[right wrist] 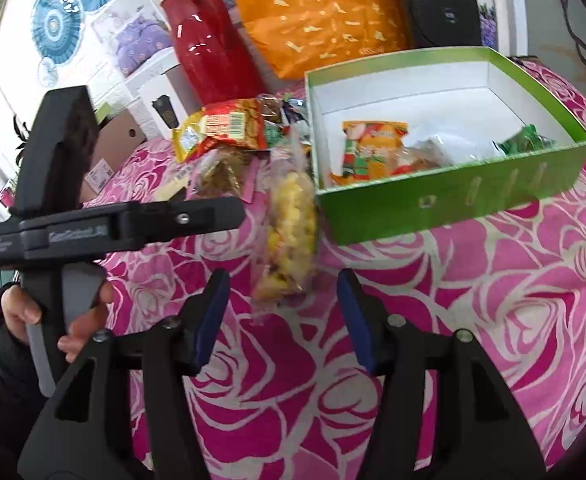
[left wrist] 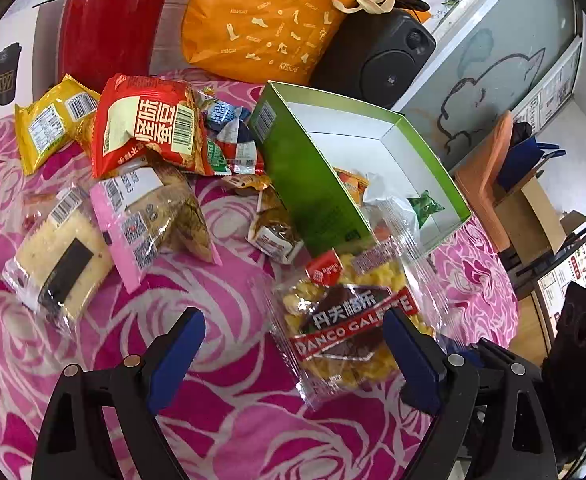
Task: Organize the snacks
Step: 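Lift the biscuit bag with both tools, lower it into the box, open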
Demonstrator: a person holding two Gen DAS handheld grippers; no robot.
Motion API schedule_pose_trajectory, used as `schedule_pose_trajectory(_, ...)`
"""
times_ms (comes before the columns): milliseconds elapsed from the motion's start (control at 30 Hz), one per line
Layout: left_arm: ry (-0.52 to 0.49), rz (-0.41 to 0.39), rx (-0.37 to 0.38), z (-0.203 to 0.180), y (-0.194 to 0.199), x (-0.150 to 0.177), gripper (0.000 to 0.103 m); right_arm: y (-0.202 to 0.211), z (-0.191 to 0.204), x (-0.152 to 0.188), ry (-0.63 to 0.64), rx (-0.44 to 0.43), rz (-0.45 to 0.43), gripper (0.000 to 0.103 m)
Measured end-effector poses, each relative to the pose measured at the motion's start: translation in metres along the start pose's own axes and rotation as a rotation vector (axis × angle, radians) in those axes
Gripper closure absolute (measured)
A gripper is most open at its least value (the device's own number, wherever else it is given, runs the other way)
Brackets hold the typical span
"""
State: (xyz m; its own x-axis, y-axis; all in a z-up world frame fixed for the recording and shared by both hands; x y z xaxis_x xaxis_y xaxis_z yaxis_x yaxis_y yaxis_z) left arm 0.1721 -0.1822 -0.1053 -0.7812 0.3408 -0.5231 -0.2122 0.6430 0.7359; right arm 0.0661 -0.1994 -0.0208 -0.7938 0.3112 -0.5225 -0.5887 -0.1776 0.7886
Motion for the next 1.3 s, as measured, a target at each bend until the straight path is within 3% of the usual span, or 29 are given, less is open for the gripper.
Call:
schedule_pose_trajectory(100, -0.026, -0.005, 0.002, -0.001, 0.000, -0.003, 0.011, -0.005, -0.017, -0.006, -0.023, 0.084, -0.020, 0.046)
schedule_pose_trajectory(233, -0.054, 0.000, 0.011, -0.002, -0.002, 0.001, 0.011, -0.011, -0.040, -0.001, -0.113, 0.064, 0.006, 0.045)
schedule_pose_trajectory(300, -0.062, 0.007, 0.016, -0.003, -0.004, 0.002, 0.011, -0.013, -0.045, 0.001, -0.106, 0.085, 0.013, 0.045)
schedule_pose_trajectory(500, -0.084, 0.050, 0.023, -0.006, -0.022, 0.005, 0.011, -0.020, -0.038, 0.000, -0.081, 0.033, 0.017, 0.045)
schedule_pose_trajectory(733, -0.095, 0.056, 0.045, -0.006, -0.021, 0.011, 0.037, -0.028, -0.036, 0.002, -0.079, 0.015, 0.023, 0.045)
schedule_pose_trajectory(967, -0.005, 0.047, 0.053, 0.011, -0.026, 0.013, 0.032, -0.029, -0.037, 0.005, -0.079, 0.034, 0.025, 0.046)
schedule_pose_trajectory(1133, -0.012, 0.065, 0.055, 0.010, -0.028, 0.020, 0.032, -0.031, -0.034, 0.006, -0.053, 0.050, 0.020, 0.052)
schedule_pose_trajectory(1200, -0.015, 0.069, 0.084, 0.003, -0.032, 0.024, 0.032, -0.035, -0.032, 0.006, -0.056, 0.034, 0.022, 0.063)
schedule_pose_trajectory(1300, -0.049, 0.067, 0.073, -0.012, -0.040, 0.029, 0.046, -0.040, -0.038, 0.011, -0.100, 0.027, 0.050, 0.069)
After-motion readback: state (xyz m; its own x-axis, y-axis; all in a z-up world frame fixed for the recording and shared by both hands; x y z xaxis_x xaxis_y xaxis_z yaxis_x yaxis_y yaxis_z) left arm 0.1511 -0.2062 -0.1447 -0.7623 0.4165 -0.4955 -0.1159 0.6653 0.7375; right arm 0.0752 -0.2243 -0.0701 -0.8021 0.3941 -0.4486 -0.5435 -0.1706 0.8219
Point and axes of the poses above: each gripper's, at about its wrist camera, not at the fingertips, and y roughly against the way its jaws point, z to its left, x to its underside, the point moved 10 cm from there along -y, roughly the way its jaws point, and after that the axes turned 2 degrees about -y, right-handed, at the moved point
